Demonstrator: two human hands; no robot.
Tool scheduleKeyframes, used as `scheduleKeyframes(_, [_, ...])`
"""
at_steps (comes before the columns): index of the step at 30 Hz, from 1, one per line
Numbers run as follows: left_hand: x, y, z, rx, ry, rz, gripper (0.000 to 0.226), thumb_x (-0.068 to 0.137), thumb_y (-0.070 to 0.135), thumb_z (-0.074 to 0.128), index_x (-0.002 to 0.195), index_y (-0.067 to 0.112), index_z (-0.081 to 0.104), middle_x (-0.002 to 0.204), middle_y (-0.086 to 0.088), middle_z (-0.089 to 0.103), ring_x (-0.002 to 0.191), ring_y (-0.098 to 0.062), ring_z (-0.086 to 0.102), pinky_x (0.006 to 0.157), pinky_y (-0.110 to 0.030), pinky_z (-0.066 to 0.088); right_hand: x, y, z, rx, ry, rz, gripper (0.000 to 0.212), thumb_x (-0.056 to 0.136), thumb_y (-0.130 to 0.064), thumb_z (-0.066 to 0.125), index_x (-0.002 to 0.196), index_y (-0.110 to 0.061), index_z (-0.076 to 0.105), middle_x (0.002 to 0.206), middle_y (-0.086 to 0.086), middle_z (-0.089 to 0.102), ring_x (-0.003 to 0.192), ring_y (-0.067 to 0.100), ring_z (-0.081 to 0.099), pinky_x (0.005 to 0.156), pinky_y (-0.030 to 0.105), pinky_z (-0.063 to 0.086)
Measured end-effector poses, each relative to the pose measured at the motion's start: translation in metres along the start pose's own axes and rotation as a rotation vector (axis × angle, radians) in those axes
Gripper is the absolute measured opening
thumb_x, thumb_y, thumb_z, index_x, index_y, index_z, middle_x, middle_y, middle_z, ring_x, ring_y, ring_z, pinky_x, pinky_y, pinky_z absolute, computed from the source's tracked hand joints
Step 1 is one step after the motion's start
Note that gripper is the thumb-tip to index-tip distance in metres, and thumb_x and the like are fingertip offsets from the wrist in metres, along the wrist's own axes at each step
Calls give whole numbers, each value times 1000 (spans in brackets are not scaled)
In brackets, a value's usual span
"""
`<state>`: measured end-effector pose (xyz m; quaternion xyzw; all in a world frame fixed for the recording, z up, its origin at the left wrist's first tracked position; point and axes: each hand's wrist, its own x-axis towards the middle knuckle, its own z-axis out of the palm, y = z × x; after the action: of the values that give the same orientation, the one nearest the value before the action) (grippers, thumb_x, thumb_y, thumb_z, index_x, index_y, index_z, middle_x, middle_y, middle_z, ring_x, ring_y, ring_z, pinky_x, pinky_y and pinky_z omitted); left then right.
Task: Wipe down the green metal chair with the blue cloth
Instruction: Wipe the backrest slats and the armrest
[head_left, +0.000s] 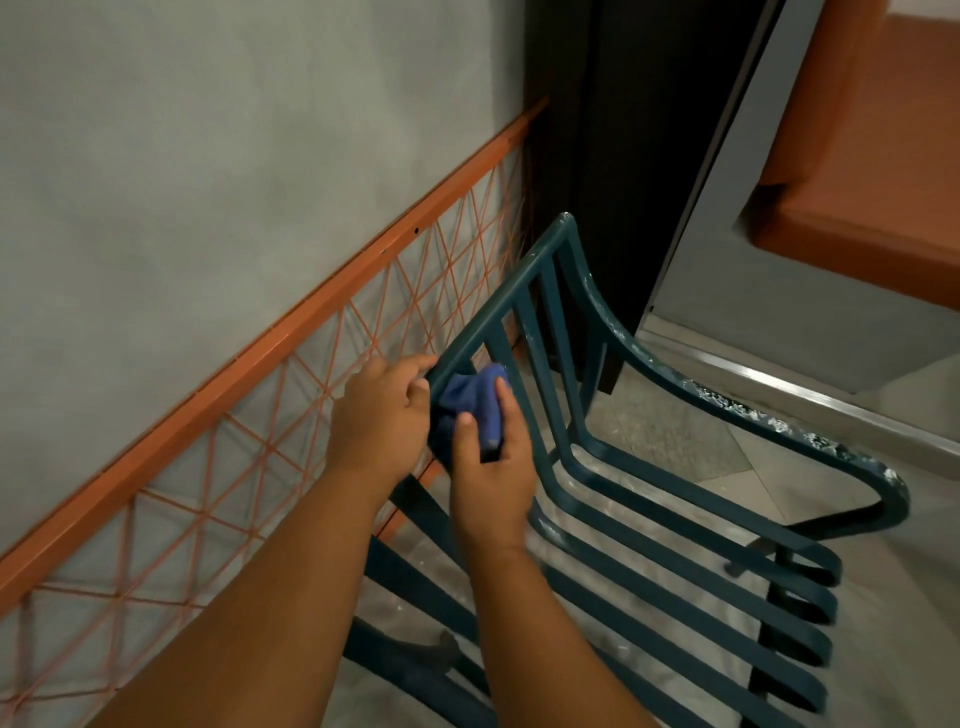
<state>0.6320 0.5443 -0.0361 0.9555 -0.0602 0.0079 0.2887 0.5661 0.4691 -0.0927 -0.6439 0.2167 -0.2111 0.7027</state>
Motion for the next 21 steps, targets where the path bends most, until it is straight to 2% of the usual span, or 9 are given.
scheduleKeyframes(3, [0, 1, -1, -5, -6, -13, 35, 95, 27, 40, 125, 34, 57, 118, -6, 53, 107, -26, 54, 90, -47, 47, -4, -3, 23, -88, -219, -52, 48, 95, -47, 42, 131, -69, 19, 158, -19, 16, 144, 3, 14, 116, 34, 21])
scheduleKeyframes(6, [-2, 1, -1, -1, 14, -4, 35, 96, 25, 40, 126, 32, 57, 118, -6, 52, 106, -26, 54, 90, -47, 47, -10, 17, 24, -79, -176, 48, 46, 98, -50, 35, 134, -66, 13, 156, -24, 2, 145, -1, 3, 120, 42, 14])
scheduleKeyframes(8, [-1, 1, -1, 15, 23, 4, 35, 96, 25, 40, 126, 33, 57, 115, -6, 53, 102, -26, 54, 88, -46, 47, -5, 20, 21, -28, -103, 228, 45, 101, -38, 38, 138, -56, 18, 159, -17, 7, 147, 8, 10, 119, 44, 20])
scheduleKeyframes(10, [-2, 1, 0, 54, 36, 13, 36, 96, 25, 40, 126, 34, 58, 111, -5, 54, 98, -25, 55, 86, -44, 48, 5, 11, 23, 125, 0, 404, 47, 102, -29, 41, 140, -51, 26, 158, -7, 23, 143, 17, 28, 116, 44, 29])
scheduleKeyframes(11, [-2, 2, 1, 82, 53, 12, 36, 95, 25, 41, 125, 35, 58, 109, -5, 56, 97, -24, 55, 84, -44, 48, 9, 4, 26, 188, 52, 431, 48, 101, -27, 42, 142, -48, 29, 155, -4, 32, 139, 18, 36, 113, 44, 34])
scheduleKeyframes(13, [-2, 5, 1, 153, 109, -9, 35, 91, 27, 44, 121, 33, 62, 107, -7, 59, 97, -26, 55, 85, -46, 47, 13, -9, 33, 178, 119, 323, 49, 100, -29, 44, 143, -46, 30, 153, -4, 36, 138, 16, 38, 112, 43, 36])
scheduleKeyframes(16, [5, 21, 3, 289, 193, 82, 37, 89, 28, 47, 122, 26, 62, 107, -8, 61, 101, -28, 54, 89, -47, 45, 12, -4, 34, 99, 188, 22, 48, 96, -38, 43, 137, -57, 25, 156, -11, 29, 143, 7, 25, 116, 41, 28])
scheduleKeyframes(18, [15, 36, 9, 282, 161, 219, 43, 91, 26, 47, 134, 25, 51, 110, -6, 58, 104, -25, 52, 89, -43, 45, 13, 12, 31, 128, 121, -49, 50, 98, -36, 44, 140, -57, 25, 158, -15, 22, 146, 4, 16, 119, 44, 21])
scheduleKeyframes(21, [26, 46, 22, 172, 7, 346, 46, 93, 15, 45, 139, 19, 46, 123, 0, 50, 111, -15, 49, 88, -22, 39, 16, 31, 24, -52, -81, -132, 57, 102, -22, 43, 149, -42, 18, 160, -14, 13, 146, 0, 0, 121, 41, 1])
